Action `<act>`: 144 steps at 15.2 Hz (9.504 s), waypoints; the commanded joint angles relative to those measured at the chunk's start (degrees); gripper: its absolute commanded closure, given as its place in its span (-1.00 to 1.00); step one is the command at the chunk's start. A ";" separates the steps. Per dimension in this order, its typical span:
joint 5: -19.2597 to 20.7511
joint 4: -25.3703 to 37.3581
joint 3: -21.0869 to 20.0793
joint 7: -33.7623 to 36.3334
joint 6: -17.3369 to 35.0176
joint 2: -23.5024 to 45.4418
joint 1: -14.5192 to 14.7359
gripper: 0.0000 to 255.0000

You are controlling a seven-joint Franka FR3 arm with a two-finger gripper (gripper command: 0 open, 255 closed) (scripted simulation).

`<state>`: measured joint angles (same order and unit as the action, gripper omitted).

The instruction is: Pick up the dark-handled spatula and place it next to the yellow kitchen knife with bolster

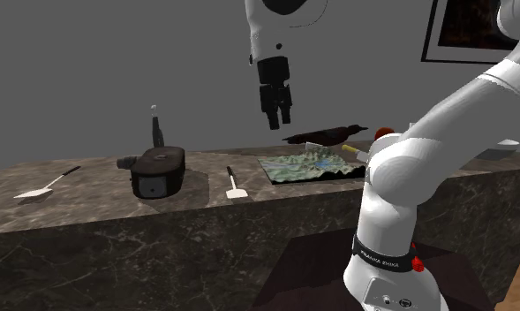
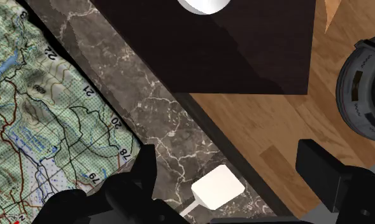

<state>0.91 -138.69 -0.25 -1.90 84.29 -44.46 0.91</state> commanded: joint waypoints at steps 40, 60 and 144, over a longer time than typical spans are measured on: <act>1.50 -2.41 -7.31 46.23 52.70 37.50 -14.78 1.00; 0.32 2.05 -7.01 45.05 42.79 31.99 -14.55 1.00; -29.99 46.33 48.29 -61.36 30.36 76.51 -57.86 1.00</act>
<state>-28.82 -91.93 48.23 -63.17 114.03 31.81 -57.00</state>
